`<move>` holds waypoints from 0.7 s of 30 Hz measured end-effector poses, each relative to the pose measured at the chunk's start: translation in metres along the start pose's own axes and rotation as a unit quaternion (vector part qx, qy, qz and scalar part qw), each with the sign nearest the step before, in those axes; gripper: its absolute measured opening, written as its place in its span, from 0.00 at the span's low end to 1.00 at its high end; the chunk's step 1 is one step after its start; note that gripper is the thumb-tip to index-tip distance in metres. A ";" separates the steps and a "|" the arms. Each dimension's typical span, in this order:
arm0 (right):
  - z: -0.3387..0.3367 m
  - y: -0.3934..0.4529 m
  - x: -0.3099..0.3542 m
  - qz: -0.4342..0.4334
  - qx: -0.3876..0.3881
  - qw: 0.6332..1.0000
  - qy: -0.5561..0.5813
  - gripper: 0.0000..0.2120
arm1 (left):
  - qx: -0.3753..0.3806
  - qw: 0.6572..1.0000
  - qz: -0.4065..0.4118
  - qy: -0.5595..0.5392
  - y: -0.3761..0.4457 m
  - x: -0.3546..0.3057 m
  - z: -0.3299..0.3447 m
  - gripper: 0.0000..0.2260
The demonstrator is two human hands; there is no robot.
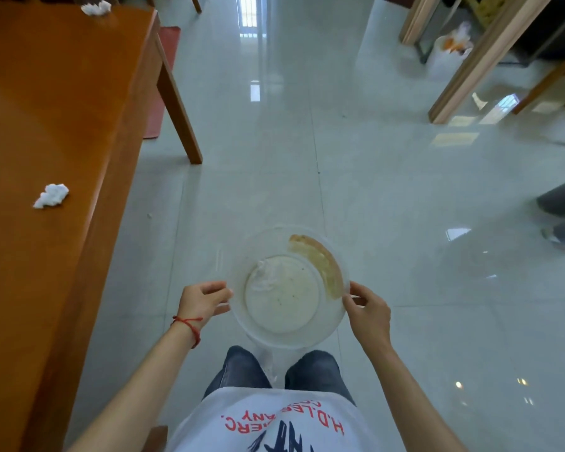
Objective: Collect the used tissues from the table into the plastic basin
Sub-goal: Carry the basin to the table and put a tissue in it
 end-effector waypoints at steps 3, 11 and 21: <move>0.001 0.040 0.018 -0.009 0.006 1.000 -0.002 0.08 | -0.015 1.000 -0.004 -0.011 0.022 -0.021 0.017 0.18; 0.003 0.157 0.068 -0.060 0.061 0.996 -0.040 0.09 | -0.067 0.996 0.005 -0.056 0.080 -0.066 0.061 0.17; 0.017 0.272 0.154 -0.148 0.169 0.970 -0.090 0.08 | -0.160 0.970 0.021 -0.181 0.111 -0.099 0.090 0.09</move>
Point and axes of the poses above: each hand's wrist, its own y-axis towards the middle knuckle, its own z-axis out of the palm, x = y × z, the point moved 4 cm from there along y, towards the middle knuckle, and after that the axes turned 15 degrees about -y, right-handed, at the moved point
